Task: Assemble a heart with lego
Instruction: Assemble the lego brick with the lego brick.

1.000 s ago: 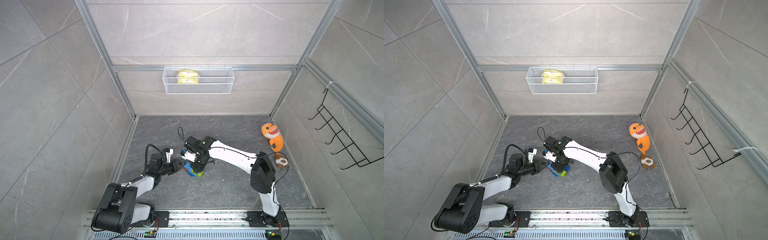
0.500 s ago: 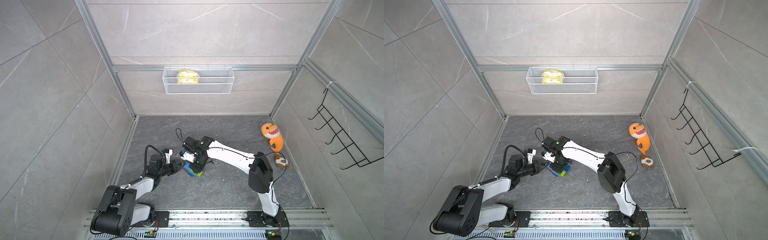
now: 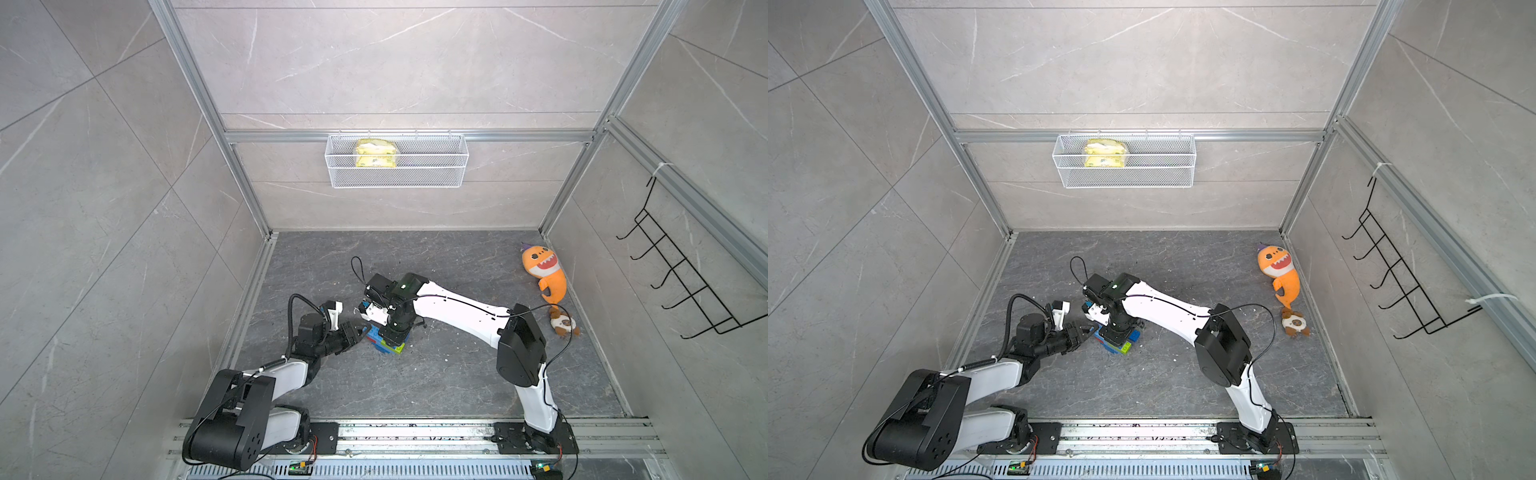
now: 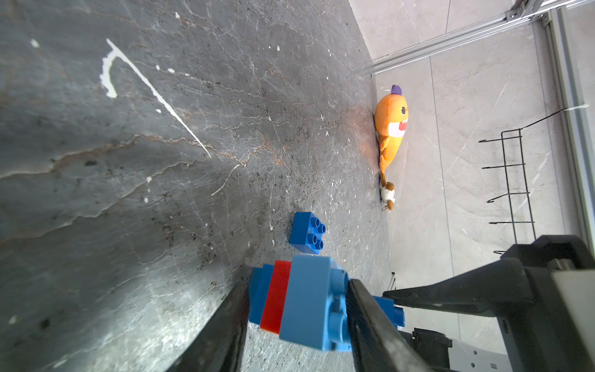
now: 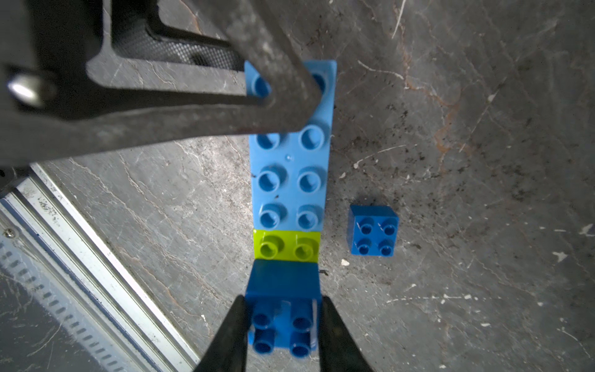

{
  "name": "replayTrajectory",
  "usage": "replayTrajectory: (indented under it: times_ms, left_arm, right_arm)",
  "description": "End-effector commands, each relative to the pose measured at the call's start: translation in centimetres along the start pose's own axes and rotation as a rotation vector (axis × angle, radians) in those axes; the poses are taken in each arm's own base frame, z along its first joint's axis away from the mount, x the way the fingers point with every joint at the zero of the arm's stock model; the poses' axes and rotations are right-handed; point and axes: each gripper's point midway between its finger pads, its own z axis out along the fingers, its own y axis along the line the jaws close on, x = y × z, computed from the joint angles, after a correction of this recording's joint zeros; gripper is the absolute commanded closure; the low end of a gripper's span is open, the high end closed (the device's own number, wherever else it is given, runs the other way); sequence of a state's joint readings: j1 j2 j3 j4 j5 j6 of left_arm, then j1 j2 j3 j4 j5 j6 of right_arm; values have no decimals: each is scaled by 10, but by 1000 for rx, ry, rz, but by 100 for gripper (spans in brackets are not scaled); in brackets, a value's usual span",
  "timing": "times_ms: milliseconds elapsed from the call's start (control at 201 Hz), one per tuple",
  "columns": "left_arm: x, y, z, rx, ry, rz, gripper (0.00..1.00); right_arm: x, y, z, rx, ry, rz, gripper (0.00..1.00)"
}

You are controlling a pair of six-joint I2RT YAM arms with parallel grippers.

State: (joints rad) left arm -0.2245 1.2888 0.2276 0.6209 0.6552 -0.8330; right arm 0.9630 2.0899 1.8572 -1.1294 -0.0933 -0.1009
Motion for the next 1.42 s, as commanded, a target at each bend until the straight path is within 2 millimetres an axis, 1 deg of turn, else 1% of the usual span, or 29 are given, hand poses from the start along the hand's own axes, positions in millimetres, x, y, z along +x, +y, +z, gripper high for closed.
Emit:
replayTrajectory:
  times_ms: [0, 184, 334, 503, 742, 937, 1066, 1141, 1236, 1410]
  left_arm:
    - [-9, -1, -1, 18, -61, -26, 48]
    - [-15, -6, -5, 41, -101, -33, 46]
    - [-19, -4, -11, 49, -113, -55, 45]
    - [-24, -13, -12, 88, -111, -55, 45]
    - [-23, -21, -9, 150, -90, -59, 51]
    - [-20, -20, -9, 156, -80, -67, 57]
    - [-20, -23, -10, 168, -78, -68, 58]
    - [-18, -23, -10, 166, -75, -69, 61]
    - [-16, -20, -10, 159, -69, -70, 67]
    - [-14, -18, -10, 155, -65, -74, 67]
  right_arm:
    - [16, -5, 31, 21, 100, 21, 67]
    - [15, -5, 31, 21, 95, 21, 67]
    - [15, -6, 30, 25, 95, 18, 67]
    - [15, -6, 29, 26, 94, 14, 67]
    - [13, -7, 29, 29, 95, 17, 67]
    - [11, -6, 28, 29, 96, 15, 67]
    - [10, -7, 27, 32, 96, 14, 67]
    - [9, -7, 27, 33, 95, 13, 67]
    - [8, -7, 27, 33, 96, 15, 67]
    - [9, -7, 29, 33, 101, 15, 67]
